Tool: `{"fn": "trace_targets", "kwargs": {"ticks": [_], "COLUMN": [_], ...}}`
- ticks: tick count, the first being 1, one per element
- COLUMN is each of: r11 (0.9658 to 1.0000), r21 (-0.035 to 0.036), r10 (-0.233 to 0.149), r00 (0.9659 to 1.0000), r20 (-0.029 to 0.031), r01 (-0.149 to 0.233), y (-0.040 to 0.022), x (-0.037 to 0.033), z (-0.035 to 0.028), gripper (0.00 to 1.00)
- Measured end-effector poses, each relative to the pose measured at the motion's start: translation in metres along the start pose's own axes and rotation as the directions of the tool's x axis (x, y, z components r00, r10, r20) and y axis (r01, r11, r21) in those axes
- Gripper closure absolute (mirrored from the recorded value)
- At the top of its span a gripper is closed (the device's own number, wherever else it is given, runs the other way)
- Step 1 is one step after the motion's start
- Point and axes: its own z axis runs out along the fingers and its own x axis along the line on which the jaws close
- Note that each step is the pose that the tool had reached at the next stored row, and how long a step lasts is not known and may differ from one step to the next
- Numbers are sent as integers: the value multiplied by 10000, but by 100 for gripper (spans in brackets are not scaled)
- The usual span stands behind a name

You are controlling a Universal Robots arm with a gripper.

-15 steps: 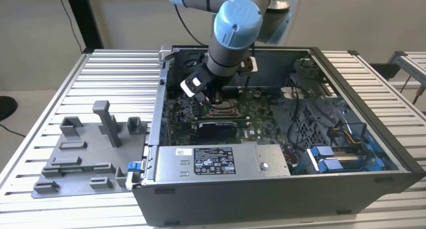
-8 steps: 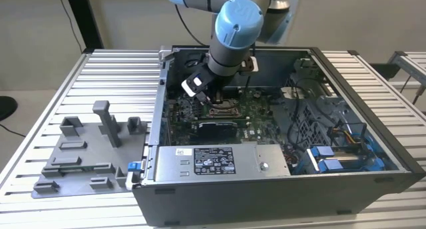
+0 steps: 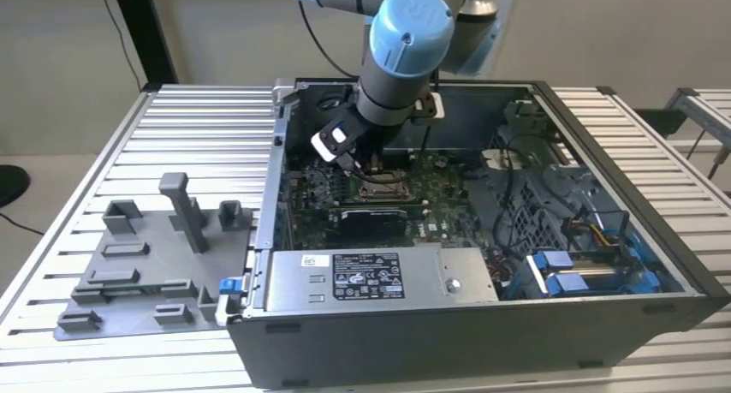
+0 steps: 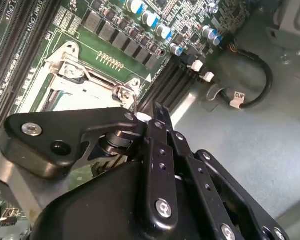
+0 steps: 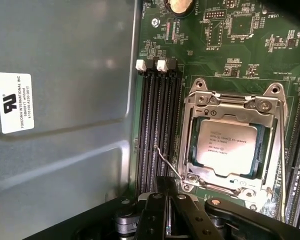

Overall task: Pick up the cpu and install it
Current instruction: 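Place the cpu into insertion slot, then close the cpu cover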

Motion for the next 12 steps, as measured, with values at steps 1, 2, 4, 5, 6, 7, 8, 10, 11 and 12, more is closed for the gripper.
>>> {"fn": "trace_targets", "kwargs": {"ticks": [1,2,4,5,6,7,8,10,11,12], "r11": [10000,10000,10000,10000,10000,10000,10000,10000,10000,10000], "r21": [1,2,5,6,7,8,10,10,10,11], "r10": [2,4,6,8,10,11,13,14,15,15], "r00": [10000,10000,10000,10000,10000,9999,9999,9999,9999,9999], "r20": [13,25,59,74,91,107,123,137,144,151], "r01": [-2,-4,-6,-8,-10,-11,-13,-14,-15,-15], "y": [0,0,0,1,1,1,2,2,3,3], "x": [-3,-6,-11,-14,-17,-21,-25,-30,-32,-34], "z": [0,1,8,13,20,29,36,47,52,55], "gripper": [100,100,100,100,100,100,100,100,100,100]}}
